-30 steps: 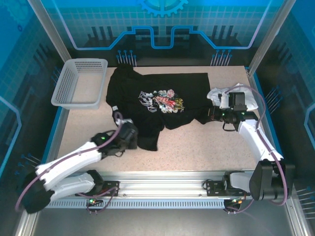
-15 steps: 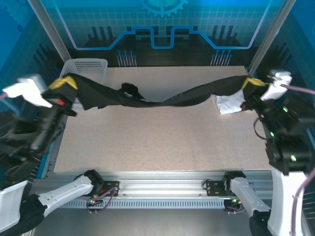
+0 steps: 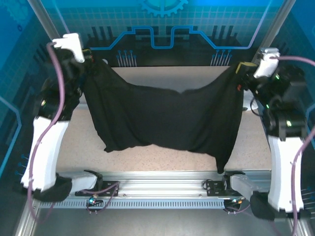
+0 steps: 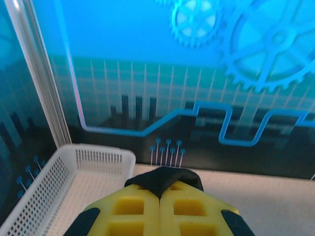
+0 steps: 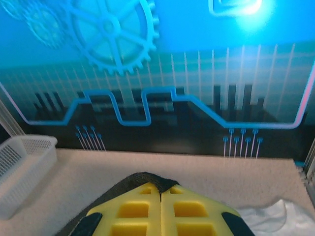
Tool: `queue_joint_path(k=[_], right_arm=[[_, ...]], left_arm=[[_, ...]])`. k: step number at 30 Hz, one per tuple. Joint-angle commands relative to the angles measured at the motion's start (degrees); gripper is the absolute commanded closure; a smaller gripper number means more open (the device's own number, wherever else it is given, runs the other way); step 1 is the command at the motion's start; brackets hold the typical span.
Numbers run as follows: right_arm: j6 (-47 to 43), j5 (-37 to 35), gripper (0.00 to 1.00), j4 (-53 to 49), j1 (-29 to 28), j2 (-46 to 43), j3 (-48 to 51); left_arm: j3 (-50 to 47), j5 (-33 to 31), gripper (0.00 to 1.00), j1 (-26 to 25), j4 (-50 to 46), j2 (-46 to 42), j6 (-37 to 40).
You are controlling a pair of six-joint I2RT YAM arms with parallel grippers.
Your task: Fold the inside-out t-shirt
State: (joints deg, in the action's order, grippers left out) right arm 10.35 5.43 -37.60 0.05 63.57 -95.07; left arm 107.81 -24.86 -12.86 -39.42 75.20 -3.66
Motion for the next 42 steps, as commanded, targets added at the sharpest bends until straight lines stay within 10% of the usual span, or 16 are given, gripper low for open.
queue_joint_path(k=[1,24,34,42], right_arm=[[-1.4,-0.7,1.00,4.9,0.4,3.1,-2.1],[-3.2,-0.5,1.00,-9.2,0.1,-17.9,-16.3],[-7.9,-5.2,1.00,-7.0,0.1,-11.8,-17.5],[-9.6,-7.3,1.00,9.1,0.0,1.6,-1.9]], left_arm=[[8.1,6.7,1.00,2.1,0.6,3.5,-1.9],[11.7,25.3,1.00,2.2,7.2,-25.6,-7.4],[23.7,11.8,1.00,2.2,4.7,-5.0,2.3],[19.8,12.7,1.00,6.9,12.4,18.0,1.5]])
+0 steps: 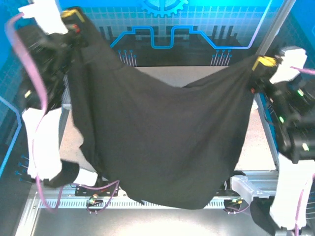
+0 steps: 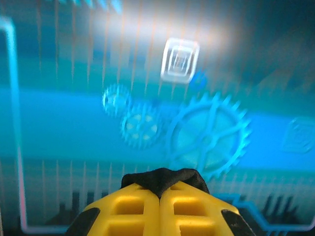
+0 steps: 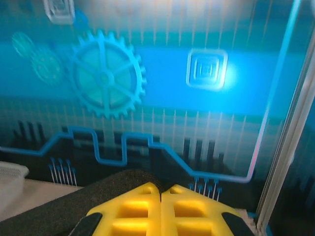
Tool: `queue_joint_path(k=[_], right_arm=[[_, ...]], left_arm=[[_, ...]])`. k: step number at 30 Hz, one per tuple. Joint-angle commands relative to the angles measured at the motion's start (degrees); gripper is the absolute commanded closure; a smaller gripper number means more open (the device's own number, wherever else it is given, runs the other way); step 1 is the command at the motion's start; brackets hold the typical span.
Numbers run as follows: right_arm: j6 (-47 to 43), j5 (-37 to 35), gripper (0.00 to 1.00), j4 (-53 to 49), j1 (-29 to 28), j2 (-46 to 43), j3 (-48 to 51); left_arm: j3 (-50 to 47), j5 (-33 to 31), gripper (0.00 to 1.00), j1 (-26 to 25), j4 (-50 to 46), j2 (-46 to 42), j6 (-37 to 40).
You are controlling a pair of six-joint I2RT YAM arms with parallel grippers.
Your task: Fold the inside-out t-shirt
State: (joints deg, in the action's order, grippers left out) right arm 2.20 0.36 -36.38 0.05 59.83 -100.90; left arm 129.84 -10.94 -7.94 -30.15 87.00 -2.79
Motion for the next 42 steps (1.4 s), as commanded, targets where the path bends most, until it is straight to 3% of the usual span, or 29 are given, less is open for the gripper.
queue_joint_path(k=[1,6,9,12,14,16,18,20,23,26,28,31,37,42], right_arm=[[-1.4,-2.3,1.00,10.2,0.0,8.3,5.9],[0.5,-2.9,1.00,20.6,-2.0,27.2,7.8],[3.1,-3.7,1.00,24.2,-3.2,44.1,1.5],[6.5,-3.9,0.99,22.4,-3.1,63.5,-13.5],[8.0,-4.4,0.91,16.6,-3.1,75.5,-27.1],[8.3,-4.4,0.72,9.8,-3.1,84.6,-39.4],[8.0,-3.6,0.65,5.5,-3.3,87.2,-44.7],[7.0,-3.2,0.59,4.5,-4.0,84.3,-41.1],[4.7,-4.8,0.54,5.8,-6.1,72.0,-25.2],[6.8,-7.1,0.51,3.8,-7.6,58.1,-6.3],[10.7,-7.7,0.48,2.7,-7.5,48.9,7.8],[15.2,-8.4,0.46,1.6,-6.5,36.5,26.1],[22.1,-5.4,0.45,-0.2,2.6,18.4,49.8],[26.1,-4.5,0.46,-1.3,5.0,15.9,56.9]], left_arm=[[-2.6,-1.0,1.00,2.5,4.1,9.5,0.4],[0.0,1.1,0.98,3.6,9.1,28.8,-0.7],[10.1,2.8,0.93,3.8,8.9,44.5,-1.6],[29.4,4.4,0.75,3.7,7.0,62.6,-3.4],[37.5,5.3,0.63,3.7,8.2,70.0,-4.6],[33.7,6.0,0.41,3.7,11.4,69.1,-6.5],[25.1,7.7,0.29,3.7,13.9,64.0,-7.7],[16.9,8.9,0.27,3.6,14.8,57.6,-9.9],[3.3,12.3,0.25,3.4,14.6,46.0,-14.8],[-18.0,15.6,0.25,2.2,18.7,31.1,-24.5],[-35.9,19.5,0.25,0.3,26.5,20.1,-30.3],[-56.2,20.8,0.23,-4.0,32.7,7.3,-34.7],[-78.4,21.9,0.22,-10.6,25.5,-8.8,-34.6],[-85.7,22.7,0.22,-11.5,20.8,-15.8,-33.4]])
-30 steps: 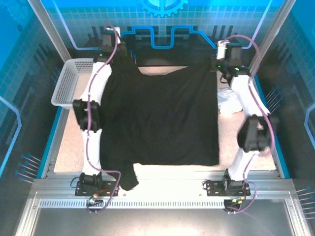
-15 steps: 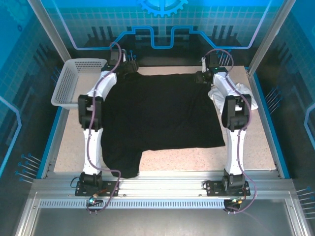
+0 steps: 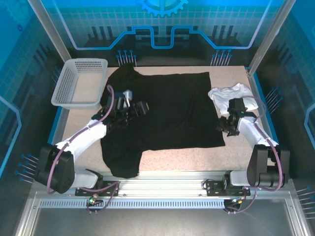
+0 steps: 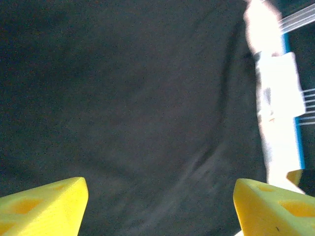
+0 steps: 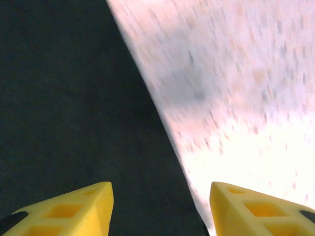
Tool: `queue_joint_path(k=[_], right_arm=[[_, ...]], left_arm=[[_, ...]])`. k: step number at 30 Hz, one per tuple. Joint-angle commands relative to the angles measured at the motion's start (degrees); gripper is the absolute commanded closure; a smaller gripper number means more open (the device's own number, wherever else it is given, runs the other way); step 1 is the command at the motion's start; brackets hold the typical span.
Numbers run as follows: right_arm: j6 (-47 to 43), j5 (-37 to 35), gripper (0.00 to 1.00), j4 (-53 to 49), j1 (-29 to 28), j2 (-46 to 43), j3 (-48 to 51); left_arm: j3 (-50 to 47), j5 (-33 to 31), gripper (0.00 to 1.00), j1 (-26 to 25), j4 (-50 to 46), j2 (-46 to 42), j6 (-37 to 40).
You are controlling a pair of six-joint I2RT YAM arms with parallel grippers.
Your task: Fold the inside-out t-shirt
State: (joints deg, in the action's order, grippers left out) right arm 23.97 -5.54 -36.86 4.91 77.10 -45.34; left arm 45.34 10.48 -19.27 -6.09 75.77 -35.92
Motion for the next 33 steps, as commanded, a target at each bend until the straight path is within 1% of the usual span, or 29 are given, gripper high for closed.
queue_joint_path(k=[1,2,3,7,11,16,17,21,24,29,33], right_arm=[[4.9,1.1,0.46,-0.9,0.3,-0.7,2.3],[5.5,1.3,0.46,-1.2,0.6,0.0,2.7],[5.2,2.9,0.46,-1.4,2.0,1.0,2.8],[5.4,3.5,0.50,-2.0,4.0,4.4,2.0],[5.2,4.3,0.52,-2.7,3.7,9.3,0.2],[5.9,4.8,0.55,-3.7,2.3,10.6,0.7],[5.9,4.9,0.58,-3.9,2.2,10.7,0.9],[6.2,5.2,0.77,-3.5,1.8,10.3,1.2],[6.1,4.8,0.86,-3.1,1.6,8.8,1.3],[4.9,4.4,0.96,-2.4,1.4,6.3,1.0],[2.8,5.7,1.00,-3.6,0.8,5.1,-0.7]], left_arm=[[-2.1,0.9,0.22,-0.2,-3.8,-5.6,-0.3],[-2.6,0.9,0.22,-0.2,-4.0,-6.2,-0.5],[-3.0,1.2,0.21,-0.2,-4.2,-6.7,-0.7],[-2.1,2.3,0.22,-0.2,-6.4,-6.8,-1.1],[-0.6,2.9,0.21,-0.2,-8.6,-6.7,0.0],[0.4,2.2,0.21,-0.2,-11.0,-7.3,1.3],[0.5,2.1,0.21,-0.2,-11.5,-7.6,1.6],[0.6,0.8,0.21,-0.2,-14.9,-8.6,2.6],[0.2,-0.8,0.20,-0.2,-18.2,-9.6,3.1],[-1.0,-3.0,0.20,-0.2,-22.4,-11.5,3.3],[-2.7,-5.0,0.20,-0.5,-29.0,-13.8,1.5]])
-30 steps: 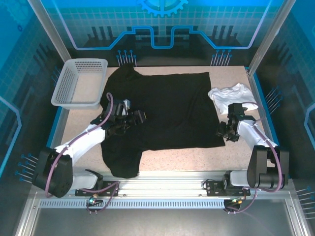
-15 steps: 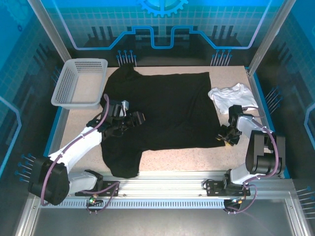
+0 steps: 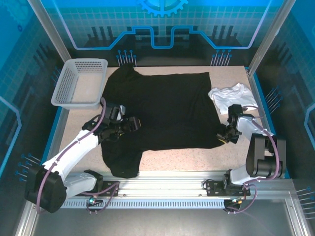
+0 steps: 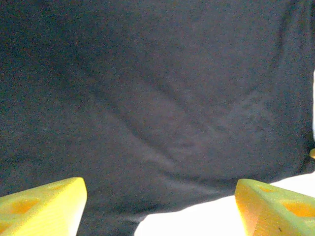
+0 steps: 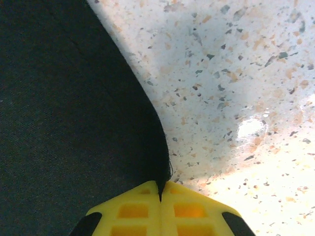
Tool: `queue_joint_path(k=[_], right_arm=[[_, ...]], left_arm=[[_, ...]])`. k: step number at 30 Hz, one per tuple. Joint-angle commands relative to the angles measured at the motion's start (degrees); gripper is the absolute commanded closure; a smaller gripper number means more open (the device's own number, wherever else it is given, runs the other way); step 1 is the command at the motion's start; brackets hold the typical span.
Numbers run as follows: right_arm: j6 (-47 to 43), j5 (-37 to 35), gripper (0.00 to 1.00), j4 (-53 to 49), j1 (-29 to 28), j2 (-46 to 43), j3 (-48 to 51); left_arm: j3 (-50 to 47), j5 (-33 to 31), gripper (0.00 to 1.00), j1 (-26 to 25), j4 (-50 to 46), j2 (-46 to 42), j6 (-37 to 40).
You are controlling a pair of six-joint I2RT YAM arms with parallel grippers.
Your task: Fold the inside-out t-shirt
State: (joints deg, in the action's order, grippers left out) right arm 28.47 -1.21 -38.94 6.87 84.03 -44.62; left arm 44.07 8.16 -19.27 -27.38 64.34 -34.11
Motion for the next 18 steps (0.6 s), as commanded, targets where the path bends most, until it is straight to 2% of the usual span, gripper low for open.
queue_joint_path(k=[1,6,9,11,14,18], right_arm=[[-2.1,1.4,1.00,-1.6,-1.5,-2.4,-1.7],[-3.0,2.6,1.00,-0.4,-3.8,-5.5,-1.5],[-3.3,3.7,1.00,0.3,-4.4,-7.3,-1.4],[-3.5,4.6,1.00,0.8,-4.5,-8.6,-1.3],[-4.4,5.7,1.00,0.8,-4.6,-10.5,-1.0],[-5.1,7.8,1.00,1.0,-4.5,-12.0,-0.9]], left_arm=[[-2.2,-3.9,0.21,-0.8,-9.8,-3.3,-1.1],[-5.9,-10.1,0.25,-4.1,-22.3,-9.9,-7.7],[-6.1,-14.3,0.28,-8.8,-27.0,-10.6,-13.7],[-8.6,-13.4,0.30,-8.9,-27.2,-11.3,-18.1],[-14.3,-11.6,0.38,-9.0,-25.6,-15.4,-26.4],[-15.0,-14.5,0.41,-9.6,-32.1,-15.9,-30.7]])
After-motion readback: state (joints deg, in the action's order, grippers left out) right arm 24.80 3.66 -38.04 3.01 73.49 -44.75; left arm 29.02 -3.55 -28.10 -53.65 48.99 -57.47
